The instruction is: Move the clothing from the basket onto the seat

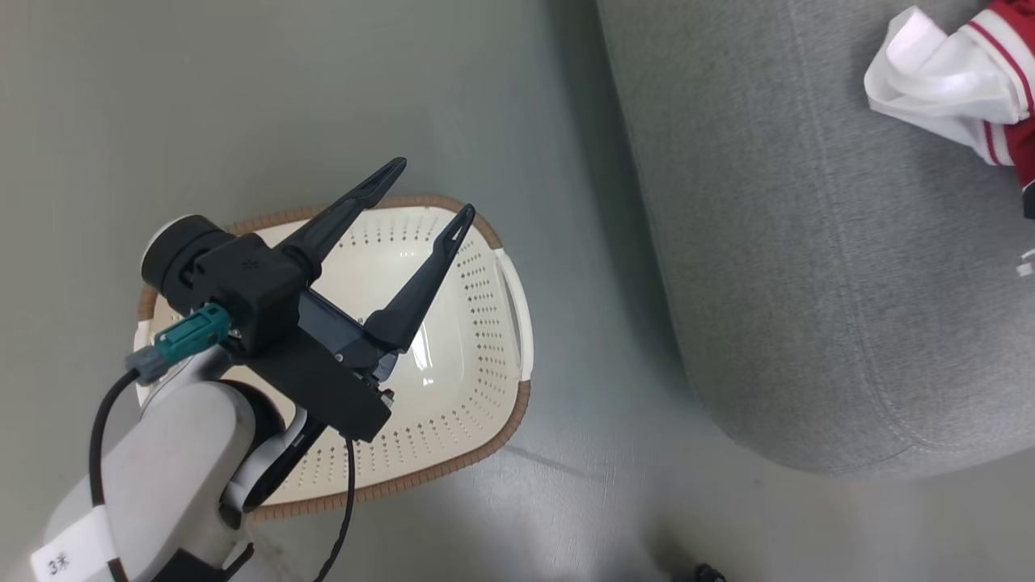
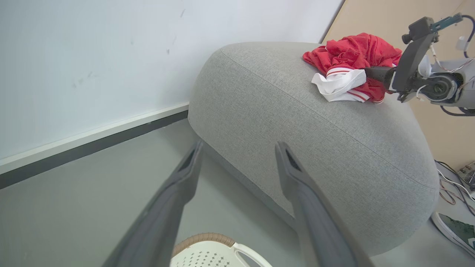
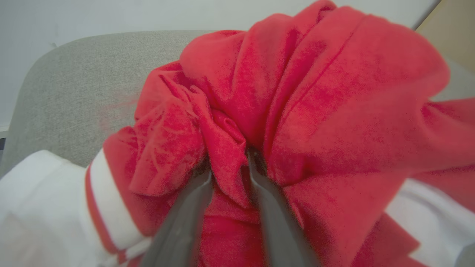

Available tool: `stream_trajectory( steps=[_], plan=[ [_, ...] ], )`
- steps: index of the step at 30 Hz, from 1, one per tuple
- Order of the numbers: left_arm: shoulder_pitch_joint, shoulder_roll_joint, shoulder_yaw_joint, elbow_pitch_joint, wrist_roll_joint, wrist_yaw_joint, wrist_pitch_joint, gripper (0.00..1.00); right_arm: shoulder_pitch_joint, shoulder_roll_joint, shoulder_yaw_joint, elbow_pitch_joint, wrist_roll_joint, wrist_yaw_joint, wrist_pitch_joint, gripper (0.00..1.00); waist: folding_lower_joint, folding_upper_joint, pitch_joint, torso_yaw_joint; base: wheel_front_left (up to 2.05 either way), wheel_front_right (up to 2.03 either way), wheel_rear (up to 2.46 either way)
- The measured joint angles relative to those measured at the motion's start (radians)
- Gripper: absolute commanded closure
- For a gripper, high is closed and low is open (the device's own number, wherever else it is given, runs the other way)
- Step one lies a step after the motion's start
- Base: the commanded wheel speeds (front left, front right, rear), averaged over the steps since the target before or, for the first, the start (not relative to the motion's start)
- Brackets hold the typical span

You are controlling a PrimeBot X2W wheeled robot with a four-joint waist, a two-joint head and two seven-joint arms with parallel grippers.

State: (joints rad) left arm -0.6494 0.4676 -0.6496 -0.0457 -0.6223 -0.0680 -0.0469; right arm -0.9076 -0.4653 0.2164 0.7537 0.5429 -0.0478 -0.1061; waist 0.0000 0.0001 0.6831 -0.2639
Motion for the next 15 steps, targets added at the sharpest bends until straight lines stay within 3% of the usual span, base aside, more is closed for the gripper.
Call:
stream_trajectory(
  steps=[7, 15],
  plan=[
    [0.003, -0.021, 0.000, 0.058, -0.007, -0.004, -0.035, 0.00, -0.021, -0.004, 0.017, 0.068, -0.026, 0.015, -0.002, 0.00, 0.0000, 0.0000, -0.054, -0.009, 0.00, 0.00, 0.00],
    [0.045, -0.041, -0.002, 0.129, -0.023, -0.012, -0.071, 0.00, 0.004, -0.023, 0.053, 0.126, -0.049, 0.065, -0.005, 0.00, -0.0001, -0.0001, -0.147, -0.018, 0.00, 0.00, 0.00]
  ],
)
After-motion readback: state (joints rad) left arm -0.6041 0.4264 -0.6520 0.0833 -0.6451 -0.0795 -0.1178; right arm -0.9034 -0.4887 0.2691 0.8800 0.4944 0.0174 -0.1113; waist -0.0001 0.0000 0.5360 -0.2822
